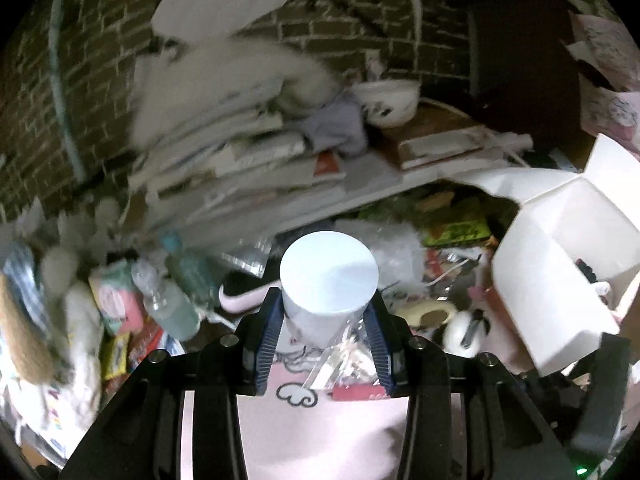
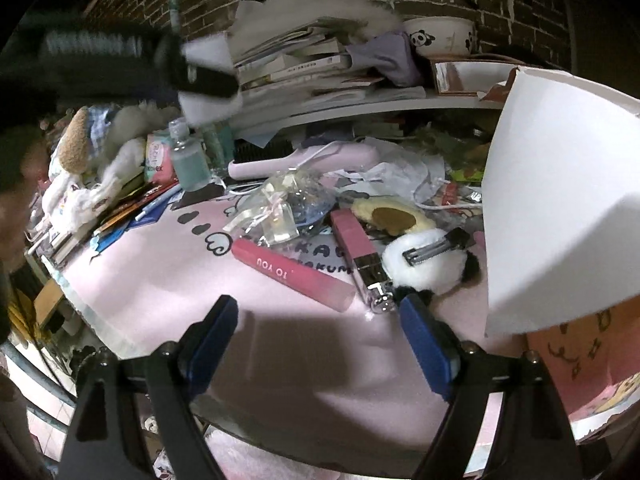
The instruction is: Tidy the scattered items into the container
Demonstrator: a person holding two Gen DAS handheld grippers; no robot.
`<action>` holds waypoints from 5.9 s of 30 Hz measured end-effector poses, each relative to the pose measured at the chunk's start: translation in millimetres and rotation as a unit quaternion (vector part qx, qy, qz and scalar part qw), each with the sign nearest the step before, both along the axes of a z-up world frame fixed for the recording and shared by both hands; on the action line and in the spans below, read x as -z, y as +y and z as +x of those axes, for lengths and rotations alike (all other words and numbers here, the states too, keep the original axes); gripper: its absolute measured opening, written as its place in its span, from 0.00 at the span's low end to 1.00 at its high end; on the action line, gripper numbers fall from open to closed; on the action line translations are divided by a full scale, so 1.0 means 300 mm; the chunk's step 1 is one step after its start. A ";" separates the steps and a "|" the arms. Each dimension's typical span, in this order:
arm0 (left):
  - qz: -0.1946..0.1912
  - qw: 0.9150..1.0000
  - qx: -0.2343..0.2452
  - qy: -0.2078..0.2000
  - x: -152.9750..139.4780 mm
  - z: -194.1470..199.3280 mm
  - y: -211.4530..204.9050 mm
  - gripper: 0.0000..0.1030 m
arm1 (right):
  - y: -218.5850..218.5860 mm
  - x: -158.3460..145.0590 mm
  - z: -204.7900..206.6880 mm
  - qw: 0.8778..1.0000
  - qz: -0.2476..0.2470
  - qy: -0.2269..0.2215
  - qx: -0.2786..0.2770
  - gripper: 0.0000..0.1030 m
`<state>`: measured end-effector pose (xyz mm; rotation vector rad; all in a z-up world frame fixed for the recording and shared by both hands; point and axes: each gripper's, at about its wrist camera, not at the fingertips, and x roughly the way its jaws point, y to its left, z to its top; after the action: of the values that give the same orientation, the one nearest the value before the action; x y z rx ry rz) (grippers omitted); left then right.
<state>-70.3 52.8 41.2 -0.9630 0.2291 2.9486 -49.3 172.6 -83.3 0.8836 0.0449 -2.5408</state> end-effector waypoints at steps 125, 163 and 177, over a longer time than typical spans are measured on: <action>0.172 0.985 0.019 -0.016 0.225 0.139 -0.386 0.84 | -0.143 0.027 -0.042 0.995 0.060 -0.008 -0.082 0.14; 0.169 0.984 -0.012 -0.052 0.279 0.120 -0.336 0.84 | -0.155 0.154 0.133 0.981 -0.040 0.169 -0.080 0.54; 0.168 0.984 -0.008 -0.052 0.277 0.116 -0.327 0.84 | -0.112 0.149 0.105 0.984 -0.033 0.169 -0.054 0.14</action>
<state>-35.6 -45.2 -41.8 -1.0644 -0.2714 2.8064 -17.9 139.0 -128.0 0.4043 0.1094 -2.5450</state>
